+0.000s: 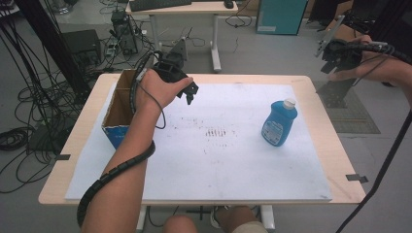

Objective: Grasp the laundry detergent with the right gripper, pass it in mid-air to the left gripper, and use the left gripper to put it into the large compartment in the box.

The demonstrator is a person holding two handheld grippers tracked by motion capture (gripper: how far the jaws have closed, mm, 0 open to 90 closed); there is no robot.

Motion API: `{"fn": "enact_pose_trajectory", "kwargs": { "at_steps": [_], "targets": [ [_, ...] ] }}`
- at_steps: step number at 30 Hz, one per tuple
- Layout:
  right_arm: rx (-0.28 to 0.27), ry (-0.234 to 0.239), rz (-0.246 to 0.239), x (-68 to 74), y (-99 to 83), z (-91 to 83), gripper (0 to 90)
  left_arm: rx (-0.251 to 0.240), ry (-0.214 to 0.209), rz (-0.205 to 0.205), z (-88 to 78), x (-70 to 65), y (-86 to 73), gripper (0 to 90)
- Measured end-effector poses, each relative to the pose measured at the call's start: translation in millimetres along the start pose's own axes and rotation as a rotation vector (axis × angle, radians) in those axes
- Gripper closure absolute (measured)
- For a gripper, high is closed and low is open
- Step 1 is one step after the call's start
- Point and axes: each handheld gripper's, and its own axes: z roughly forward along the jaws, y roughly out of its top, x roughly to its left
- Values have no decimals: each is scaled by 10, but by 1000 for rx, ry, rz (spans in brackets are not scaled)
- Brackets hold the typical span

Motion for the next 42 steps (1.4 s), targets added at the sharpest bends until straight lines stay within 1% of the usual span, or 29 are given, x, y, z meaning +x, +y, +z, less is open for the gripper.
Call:
{"fn": "enact_pose_trajectory", "kwargs": {
  "at_steps": [1, 2, 6, 8, 11, 16, 17, 21, 25, 27, 32, 34, 35, 38, 39, 41, 42],
  "targets": [
    [-1, 4, -3, 4, -4, 2, 103, -1, 0, 0, 2, -4, -4, 51],
    [1, 4, 8, 17, -9, -3, 103, -2, 1, -1, 2, -6, -7, 51],
    [-6, 4, 3, 30, -46, -6, 102, 0, 7, 5, -3, 0, -23, 51],
    [-6, -2, -2, 40, -59, -19, 103, -5, 2, 3, -11, -3, -30, 51],
    [-11, -3, -4, 65, -80, -39, 102, -4, 9, 20, -33, -14, -36, 50],
    [-15, -5, 2, 117, -106, -71, 102, -16, 4, 29, -69, -42, -50, 50],
    [-16, -6, 4, 128, -114, -75, 102, -15, 6, 33, -75, -43, -54, 50],
    [-22, -6, 8, 166, -148, -80, 100, -24, 5, 31, -98, -35, -91, 50],
    [-39, 1, 27, 226, -206, -54, 96, -30, 10, 38, -127, -7, -145, 50],
    [-37, 0, 33, 253, -240, -29, 89, -30, 10, 36, -131, 3, -171, 50],
    [-75, 1, 67, 352, -373, 85, 86, -31, 9, 40, -127, 25, -218, 50],
    [-77, 3, 76, 369, -390, 104, 86, -29, 13, 41, -120, 32, -229, 50],
    [-100, 13, 98, 416, -442, 181, 85, -28, 16, 36, -110, 32, -235, 50],
    [-118, 12, 121, 453, -492, 276, 78, -17, 18, 45, -83, 48, -253, 50],
    [-137, 20, 139, 475, -513, 324, 78, -15, 17, 43, -69, 49, -258, 50],
    [-148, 19, 132, 502, -564, 419, 78, -11, 22, 44, -50, 52, -264, 51],
    [-152, 19, 141, 519, -577, 446, 78, -9, 27, 49, -46, 58, -265, 51]
  ]
}}
